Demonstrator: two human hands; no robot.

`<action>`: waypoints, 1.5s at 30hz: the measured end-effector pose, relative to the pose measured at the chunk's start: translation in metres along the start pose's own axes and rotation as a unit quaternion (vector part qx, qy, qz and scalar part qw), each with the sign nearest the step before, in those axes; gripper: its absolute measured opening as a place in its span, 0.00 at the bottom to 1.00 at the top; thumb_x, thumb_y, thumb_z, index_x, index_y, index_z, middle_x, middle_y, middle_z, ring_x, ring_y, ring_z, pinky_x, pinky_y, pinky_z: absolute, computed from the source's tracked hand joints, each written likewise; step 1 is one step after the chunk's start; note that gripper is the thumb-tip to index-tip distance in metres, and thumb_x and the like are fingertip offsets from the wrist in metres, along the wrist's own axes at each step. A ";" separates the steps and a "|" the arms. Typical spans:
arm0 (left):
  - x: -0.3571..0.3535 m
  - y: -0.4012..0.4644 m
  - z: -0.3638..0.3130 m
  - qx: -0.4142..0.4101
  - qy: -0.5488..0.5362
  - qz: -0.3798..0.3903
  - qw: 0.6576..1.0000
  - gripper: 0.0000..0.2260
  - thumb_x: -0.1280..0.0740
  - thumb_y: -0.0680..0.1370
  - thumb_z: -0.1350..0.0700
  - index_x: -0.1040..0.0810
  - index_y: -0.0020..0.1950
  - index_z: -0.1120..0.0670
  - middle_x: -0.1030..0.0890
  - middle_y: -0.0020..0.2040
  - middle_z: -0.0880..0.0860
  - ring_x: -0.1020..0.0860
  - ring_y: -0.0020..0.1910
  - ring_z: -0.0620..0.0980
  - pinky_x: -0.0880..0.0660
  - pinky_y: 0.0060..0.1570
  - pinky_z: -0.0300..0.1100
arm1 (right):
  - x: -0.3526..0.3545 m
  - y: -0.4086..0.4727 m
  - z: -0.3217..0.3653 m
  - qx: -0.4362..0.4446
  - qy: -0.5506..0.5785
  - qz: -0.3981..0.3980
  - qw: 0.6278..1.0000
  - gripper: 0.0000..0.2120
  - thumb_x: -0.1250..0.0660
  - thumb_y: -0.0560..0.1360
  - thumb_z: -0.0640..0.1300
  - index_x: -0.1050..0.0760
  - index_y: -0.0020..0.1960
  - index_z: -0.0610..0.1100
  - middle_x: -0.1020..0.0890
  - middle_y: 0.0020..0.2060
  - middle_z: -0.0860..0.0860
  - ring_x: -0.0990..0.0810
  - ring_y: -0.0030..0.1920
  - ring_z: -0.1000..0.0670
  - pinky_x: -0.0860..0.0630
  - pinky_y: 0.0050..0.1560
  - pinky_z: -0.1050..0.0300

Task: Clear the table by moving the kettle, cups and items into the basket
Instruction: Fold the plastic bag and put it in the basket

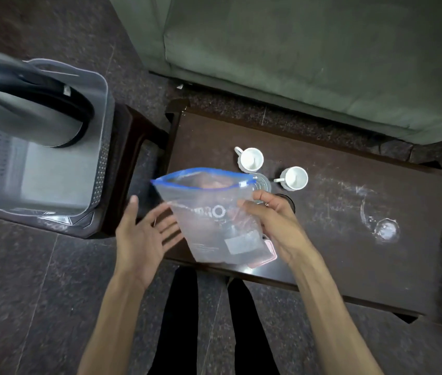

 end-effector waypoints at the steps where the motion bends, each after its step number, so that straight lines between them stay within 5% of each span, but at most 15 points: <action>1: 0.004 0.000 0.008 0.006 0.006 0.011 1.000 0.34 0.45 0.80 0.30 0.22 0.70 0.55 0.16 0.64 0.61 0.19 0.67 0.58 0.28 0.70 0.56 | -0.001 0.001 -0.004 -0.009 0.021 -0.021 1.000 0.09 0.23 0.75 0.41 0.15 0.40 0.54 0.11 0.41 0.48 0.13 0.36 0.51 0.21 0.36 0.61; 4: 0.011 -0.001 0.014 -0.031 0.043 0.006 0.999 0.27 0.39 0.80 0.36 0.22 0.71 0.53 0.16 0.65 0.58 0.18 0.66 0.55 0.27 0.69 0.54 | -0.006 0.003 -0.012 -0.003 0.027 -0.051 0.998 0.07 0.23 0.75 0.41 0.17 0.50 0.49 0.10 0.43 0.45 0.11 0.41 0.46 0.19 0.38 0.58; 8: 0.018 -0.001 0.000 -0.090 0.103 -0.082 0.987 0.10 0.31 0.80 0.56 0.15 0.59 0.50 0.12 0.56 0.53 0.14 0.56 0.53 0.19 0.52 0.42 | -0.017 0.001 -0.010 0.025 0.009 -0.027 0.999 0.18 0.23 0.76 0.41 0.22 0.63 0.50 0.10 0.45 0.43 0.10 0.46 0.49 0.18 0.41 0.61; 11: 0.024 -0.002 -0.009 -0.110 0.082 -0.110 0.984 0.10 0.28 0.78 0.60 0.16 0.59 0.51 0.11 0.51 0.53 0.13 0.48 0.51 0.18 0.46 0.43 | -0.016 -0.002 -0.008 0.034 -0.031 -0.041 0.998 0.29 0.22 0.75 0.39 0.28 0.71 0.55 0.10 0.48 0.44 0.11 0.50 0.49 0.17 0.49 0.60; 17: 0.043 -0.006 -0.026 -0.168 0.084 -0.164 0.968 0.11 0.27 0.78 0.63 0.20 0.58 0.51 0.17 0.42 0.51 0.18 0.39 0.46 0.21 0.50 0.47 | -0.029 -0.010 -0.001 0.065 -0.100 -0.063 0.991 0.19 0.23 0.74 0.34 0.25 0.58 0.49 0.13 0.38 0.38 0.17 0.35 0.49 0.20 0.39 0.58; 21: 0.048 -0.009 -0.042 -0.198 0.098 -0.122 0.968 0.08 0.31 0.80 0.66 0.17 0.49 0.54 0.18 0.44 0.53 0.23 0.47 0.50 0.27 0.54 0.47 | -0.041 -0.009 0.011 0.135 -0.132 -0.043 0.981 0.08 0.25 0.75 0.31 0.18 0.47 0.43 0.15 0.34 0.38 0.22 0.35 0.49 0.26 0.41 0.63; 23: 0.049 -0.009 -0.050 -0.184 0.093 -0.071 0.976 0.09 0.31 0.79 0.66 0.14 0.51 0.54 0.17 0.46 0.52 0.21 0.49 0.49 0.25 0.56 0.44 | -0.047 -0.007 0.012 0.134 -0.124 -0.024 0.983 0.10 0.25 0.75 0.31 0.15 0.52 0.43 0.12 0.36 0.45 0.17 0.38 0.53 0.22 0.46 0.65; 27: 0.047 -0.013 -0.069 -0.190 0.173 0.009 0.967 0.22 0.26 0.72 0.72 0.15 0.62 0.53 0.12 0.50 0.47 0.17 0.47 0.42 0.19 0.52 0.35 | -0.060 0.000 0.017 0.129 -0.160 0.020 0.978 0.18 0.23 0.73 0.29 0.15 0.59 0.44 0.11 0.43 0.44 0.14 0.44 0.53 0.18 0.52 0.63; 32: 0.065 -0.018 -0.105 -0.257 0.392 -0.081 0.879 0.16 0.22 0.74 0.63 0.14 0.57 0.46 0.14 0.49 0.47 0.16 0.48 0.42 0.21 0.54 0.35 | -0.087 0.006 0.032 0.176 -0.327 -0.001 0.929 0.10 0.20 0.71 0.36 0.12 0.47 0.50 0.14 0.39 0.56 0.17 0.39 0.57 0.22 0.48 0.65; 37: 0.088 -0.020 -0.136 -0.302 0.333 -0.069 0.891 0.04 0.27 0.78 0.64 0.14 0.48 0.56 0.23 0.56 0.52 0.22 0.52 0.36 0.23 0.47 0.27 | -0.130 0.003 0.054 0.211 -0.297 0.056 0.930 0.09 0.23 0.72 0.35 0.19 0.39 0.45 0.16 0.49 0.54 0.17 0.56 0.48 0.20 0.54 0.60; 40: 0.105 -0.019 -0.154 -0.297 0.270 -0.051 0.914 0.05 0.32 0.81 0.60 0.16 0.49 0.54 0.15 0.50 0.49 0.16 0.48 0.44 0.19 0.42 0.39 | -0.170 0.008 0.056 0.175 -0.212 0.119 0.954 0.06 0.29 0.74 0.37 0.26 0.46 0.42 0.13 0.52 0.49 0.16 0.49 0.47 0.21 0.52 0.47; 42: 0.116 -0.018 -0.172 -0.312 0.277 -0.053 0.907 0.05 0.34 0.81 0.58 0.18 0.50 0.52 0.16 0.42 0.46 0.18 0.41 0.42 0.23 0.39 0.34 | -0.204 0.015 0.053 0.134 -0.171 0.169 0.961 0.13 0.28 0.75 0.41 0.29 0.56 0.43 0.13 0.52 0.49 0.19 0.42 0.49 0.22 0.44 0.55; 45: 0.144 -0.008 -0.203 -0.328 0.287 -0.089 0.896 0.07 0.35 0.79 0.55 0.20 0.54 0.45 0.19 0.42 0.47 0.22 0.42 0.45 0.24 0.43 0.37 | -0.252 0.036 0.046 0.104 -0.223 0.197 0.949 0.22 0.25 0.76 0.41 0.28 0.67 0.50 0.12 0.49 0.46 0.16 0.42 0.46 0.20 0.48 0.54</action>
Point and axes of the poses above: each hand's wrist, its own y-axis towards the middle knuckle, its own x-axis out of the back of the hand, z = x × y, the point moved 9 cm from there along y, towards the middle knuckle
